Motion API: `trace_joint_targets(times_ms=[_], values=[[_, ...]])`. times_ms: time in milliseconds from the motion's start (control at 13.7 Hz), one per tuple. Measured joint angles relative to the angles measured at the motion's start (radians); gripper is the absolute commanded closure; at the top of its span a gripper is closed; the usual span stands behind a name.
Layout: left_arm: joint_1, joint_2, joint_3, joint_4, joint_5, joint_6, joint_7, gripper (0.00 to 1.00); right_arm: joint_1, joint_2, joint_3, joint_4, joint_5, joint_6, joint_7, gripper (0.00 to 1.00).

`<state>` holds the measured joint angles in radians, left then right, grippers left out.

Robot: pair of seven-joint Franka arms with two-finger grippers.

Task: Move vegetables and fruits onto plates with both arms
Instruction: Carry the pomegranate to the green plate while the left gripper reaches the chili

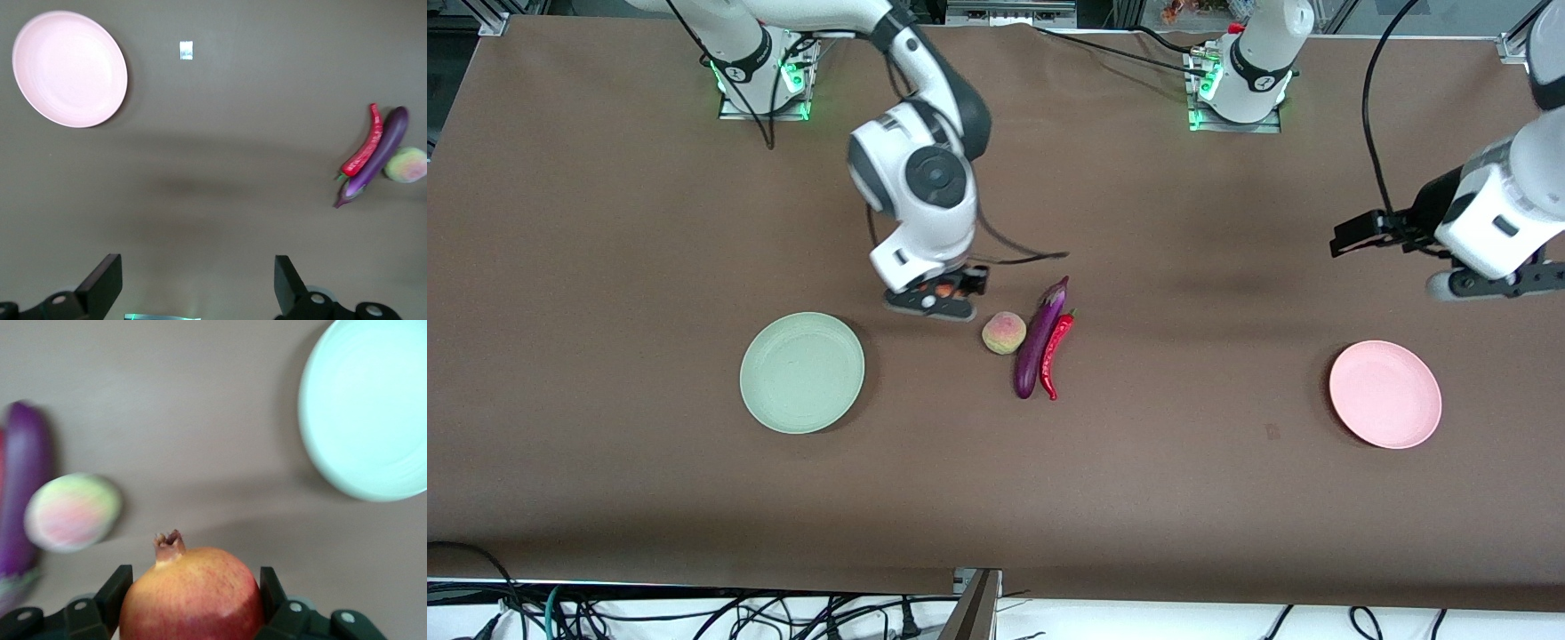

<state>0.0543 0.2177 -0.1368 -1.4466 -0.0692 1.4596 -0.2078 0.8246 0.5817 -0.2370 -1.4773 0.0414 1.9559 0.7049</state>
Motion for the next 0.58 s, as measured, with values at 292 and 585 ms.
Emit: trace_joint_targets(times_ms=[292, 585], values=[[-0.02, 0.072, -0.013, 0.002, -0.002, 0.009, 0.033, 0.0, -0.182, 0.0, -0.03, -0.009, 0.001, -0.034, -0.259, 0.7], [-0.156, 0.114, -0.038, -0.006, -0.053, 0.126, -0.058, 0.0, -0.318, 0.032, -0.028, -0.023, 0.003, -0.005, -0.344, 0.7]])
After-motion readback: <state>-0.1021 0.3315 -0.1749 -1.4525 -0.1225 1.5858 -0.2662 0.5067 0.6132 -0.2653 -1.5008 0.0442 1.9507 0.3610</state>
